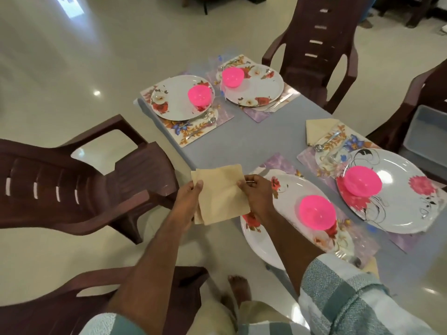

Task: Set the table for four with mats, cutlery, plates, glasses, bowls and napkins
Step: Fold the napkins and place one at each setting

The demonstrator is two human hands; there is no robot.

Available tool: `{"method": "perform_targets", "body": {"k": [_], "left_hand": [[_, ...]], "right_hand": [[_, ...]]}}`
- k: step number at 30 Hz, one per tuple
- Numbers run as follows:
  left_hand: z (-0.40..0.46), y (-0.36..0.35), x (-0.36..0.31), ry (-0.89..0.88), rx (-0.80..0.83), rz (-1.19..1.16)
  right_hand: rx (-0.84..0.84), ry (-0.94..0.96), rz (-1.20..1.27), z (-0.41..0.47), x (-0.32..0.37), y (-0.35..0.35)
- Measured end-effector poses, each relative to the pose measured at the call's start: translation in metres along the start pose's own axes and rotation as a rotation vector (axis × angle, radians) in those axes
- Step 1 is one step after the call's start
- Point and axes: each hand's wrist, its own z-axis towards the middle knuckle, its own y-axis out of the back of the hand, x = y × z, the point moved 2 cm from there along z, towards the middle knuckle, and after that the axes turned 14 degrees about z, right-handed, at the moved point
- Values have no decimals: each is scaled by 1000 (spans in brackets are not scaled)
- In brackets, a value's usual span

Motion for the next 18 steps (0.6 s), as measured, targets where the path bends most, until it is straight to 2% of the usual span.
{"method": "perform_targets", "body": {"k": [10,18], "left_hand": [[57,7,-54,-57,-41,203],[113,9,-76,-50,37,282]], "right_hand": [[-27,-36,-13,60,24,-24],[-84,-59,9,100,20,-38]]}}
